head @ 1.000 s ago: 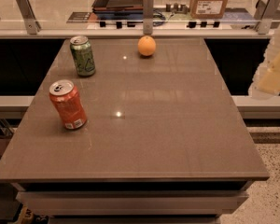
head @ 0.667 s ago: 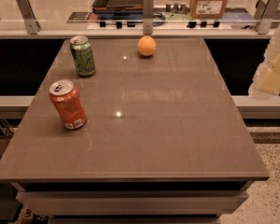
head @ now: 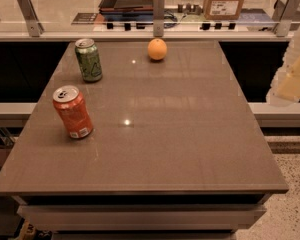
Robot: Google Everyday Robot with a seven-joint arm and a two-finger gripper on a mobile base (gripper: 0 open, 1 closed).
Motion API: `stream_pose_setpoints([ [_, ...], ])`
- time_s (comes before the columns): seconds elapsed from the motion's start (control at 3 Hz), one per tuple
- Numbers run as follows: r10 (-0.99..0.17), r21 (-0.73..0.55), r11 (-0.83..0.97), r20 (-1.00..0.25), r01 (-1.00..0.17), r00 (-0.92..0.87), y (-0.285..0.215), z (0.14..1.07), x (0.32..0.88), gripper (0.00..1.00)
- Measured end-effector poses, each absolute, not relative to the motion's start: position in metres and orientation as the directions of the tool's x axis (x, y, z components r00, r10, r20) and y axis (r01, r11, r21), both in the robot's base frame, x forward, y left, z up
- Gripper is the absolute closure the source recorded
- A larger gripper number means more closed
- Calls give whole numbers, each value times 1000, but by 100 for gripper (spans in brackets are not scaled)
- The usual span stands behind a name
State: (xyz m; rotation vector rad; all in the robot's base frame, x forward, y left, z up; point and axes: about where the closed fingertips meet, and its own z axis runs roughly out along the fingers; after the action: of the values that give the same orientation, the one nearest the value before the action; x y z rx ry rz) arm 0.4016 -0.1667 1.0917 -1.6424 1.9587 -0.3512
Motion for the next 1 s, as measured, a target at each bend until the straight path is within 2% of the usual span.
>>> stream_pose_setpoints([
  [1.0,-965,-529,218,-244,-820,-99,-167,1092,402,0],
])
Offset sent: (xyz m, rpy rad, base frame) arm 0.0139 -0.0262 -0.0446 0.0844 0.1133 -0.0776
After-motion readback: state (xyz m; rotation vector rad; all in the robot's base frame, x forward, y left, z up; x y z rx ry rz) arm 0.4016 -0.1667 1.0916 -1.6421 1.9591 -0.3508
